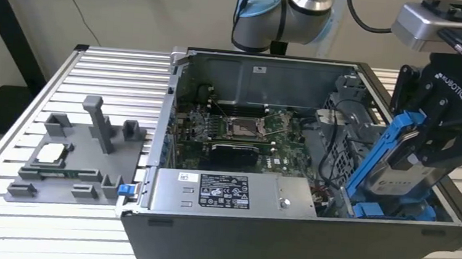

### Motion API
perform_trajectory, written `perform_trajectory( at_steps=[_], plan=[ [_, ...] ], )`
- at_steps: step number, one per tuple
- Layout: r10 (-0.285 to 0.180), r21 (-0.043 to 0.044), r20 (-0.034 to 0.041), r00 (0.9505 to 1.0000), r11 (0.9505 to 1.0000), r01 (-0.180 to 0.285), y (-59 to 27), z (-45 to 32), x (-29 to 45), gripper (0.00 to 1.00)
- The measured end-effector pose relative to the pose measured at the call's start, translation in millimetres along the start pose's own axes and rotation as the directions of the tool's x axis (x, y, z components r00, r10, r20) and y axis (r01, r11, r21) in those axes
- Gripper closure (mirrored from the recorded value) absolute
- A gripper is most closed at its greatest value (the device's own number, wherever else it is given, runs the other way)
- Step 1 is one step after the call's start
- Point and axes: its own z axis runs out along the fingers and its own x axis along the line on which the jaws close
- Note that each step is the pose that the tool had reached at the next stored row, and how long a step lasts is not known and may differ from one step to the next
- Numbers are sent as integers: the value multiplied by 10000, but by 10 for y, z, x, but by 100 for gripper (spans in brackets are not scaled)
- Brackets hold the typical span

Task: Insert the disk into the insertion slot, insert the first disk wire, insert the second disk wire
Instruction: 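Insert the disk into the insertion slot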

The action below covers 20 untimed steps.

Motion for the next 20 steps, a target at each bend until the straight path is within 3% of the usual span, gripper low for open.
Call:
perform_trajectory(
  at_steps=[20],
  plan=[
    [0,0,1,10000,10000,0,-23,303,1,100]
  ],
)
